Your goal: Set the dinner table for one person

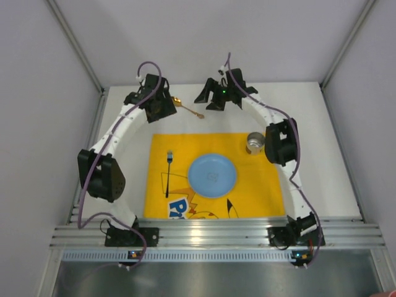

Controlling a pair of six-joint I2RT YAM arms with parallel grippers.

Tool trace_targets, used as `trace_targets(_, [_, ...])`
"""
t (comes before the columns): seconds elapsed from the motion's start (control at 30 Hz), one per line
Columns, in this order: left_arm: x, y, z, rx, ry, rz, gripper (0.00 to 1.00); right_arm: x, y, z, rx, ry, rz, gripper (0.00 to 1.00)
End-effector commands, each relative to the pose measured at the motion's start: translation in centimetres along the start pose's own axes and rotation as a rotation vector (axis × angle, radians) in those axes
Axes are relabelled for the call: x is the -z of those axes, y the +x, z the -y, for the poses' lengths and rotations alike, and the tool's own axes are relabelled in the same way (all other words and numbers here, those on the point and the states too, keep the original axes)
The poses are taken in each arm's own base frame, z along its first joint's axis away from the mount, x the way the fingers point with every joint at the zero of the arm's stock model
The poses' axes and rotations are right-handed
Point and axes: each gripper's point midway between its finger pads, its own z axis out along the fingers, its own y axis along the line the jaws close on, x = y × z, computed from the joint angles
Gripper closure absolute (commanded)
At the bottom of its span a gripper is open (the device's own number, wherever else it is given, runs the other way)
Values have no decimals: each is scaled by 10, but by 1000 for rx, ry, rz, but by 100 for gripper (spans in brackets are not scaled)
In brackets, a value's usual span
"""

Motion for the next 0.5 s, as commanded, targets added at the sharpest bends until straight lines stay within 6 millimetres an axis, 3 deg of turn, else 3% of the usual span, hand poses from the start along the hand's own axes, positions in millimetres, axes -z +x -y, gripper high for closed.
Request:
trace_targets(0.0, [-35,-84,13,86,-12,241,29,95,-49,-90,59,-194,137,18])
trace_targets(0.03, [-68,-81,12,85,-35,217,29,109,-47,-88,59,-185,139,18])
trace_targets(0.07, [-73,-105,24,105,0,272,29,140,-46,-85,53,-167,161,18])
trace_targets(0.1, [-87,-115,21,128,-1,285,29,157,-44,-84,49,-156,169,18])
trace_targets(0.13, [-121,-108,19,134,-5,250,29,174,-43,-80,51,-142,186,18])
trace_targets(0.17, [-127,-125,27,172,29,280,29,209,-41,-74,39,-120,223,18])
trace_targets(0.2, [-141,-138,25,204,49,307,29,227,-38,-70,27,-103,241,17])
trace_targets(0.23, [-173,-128,24,217,62,267,29,244,-34,-66,29,-86,260,17])
trace_targets(0.27, [-179,-142,29,242,98,295,29,278,-29,-61,25,-60,308,17])
trace_targets(0.3, [-190,-154,30,293,136,328,30,293,-21,-54,7,-28,316,16])
trace_targets(0.33, [-215,-147,28,314,157,311,30,308,-15,-50,11,-5,335,16])
trace_targets(0.37, [-221,-151,37,365,223,305,30,336,-6,-48,10,26,387,15])
trace_targets(0.47, [-251,-157,38,480,371,293,31,373,20,-39,-18,90,438,14])
